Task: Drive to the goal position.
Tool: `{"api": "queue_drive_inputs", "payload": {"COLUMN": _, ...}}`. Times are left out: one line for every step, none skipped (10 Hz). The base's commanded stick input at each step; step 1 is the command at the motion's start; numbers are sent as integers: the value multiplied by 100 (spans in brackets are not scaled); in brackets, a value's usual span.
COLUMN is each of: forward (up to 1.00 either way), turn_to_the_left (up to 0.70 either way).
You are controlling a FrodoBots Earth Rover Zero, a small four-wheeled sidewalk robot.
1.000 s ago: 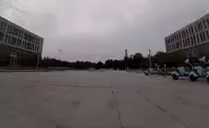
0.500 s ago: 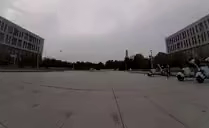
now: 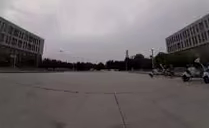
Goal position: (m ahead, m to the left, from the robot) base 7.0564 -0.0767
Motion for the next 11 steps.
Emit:
{"api": "queue_drive_inputs", "payload": {"forward": 70, "turn_to_the_left": 1}}
{"api": "queue_drive_inputs", "payload": {"forward": 70, "turn_to_the_left": 1}}
{"api": "queue_drive_inputs", "payload": {"forward": 70, "turn_to_the_left": 1}}
{"api": "queue_drive_inputs", "payload": {"forward": 70, "turn_to_the_left": 1}}
{"api": "queue_drive_inputs", "payload": {"forward": 70, "turn_to_the_left": 1}}
{"api": "queue_drive_inputs", "payload": {"forward": 70, "turn_to_the_left": 1}}
{"api": "queue_drive_inputs", "payload": {"forward": 70, "turn_to_the_left": 1}}
{"api": "queue_drive_inputs", "payload": {"forward": 70, "turn_to_the_left": 1}}
{"api": "queue_drive_inputs", "payload": {"forward": 70, "turn_to_the_left": 1}}
{"api": "queue_drive_inputs", "payload": {"forward": 70, "turn_to_the_left": 1}}
{"api": "queue_drive_inputs", "payload": {"forward": 70, "turn_to_the_left": 1}}
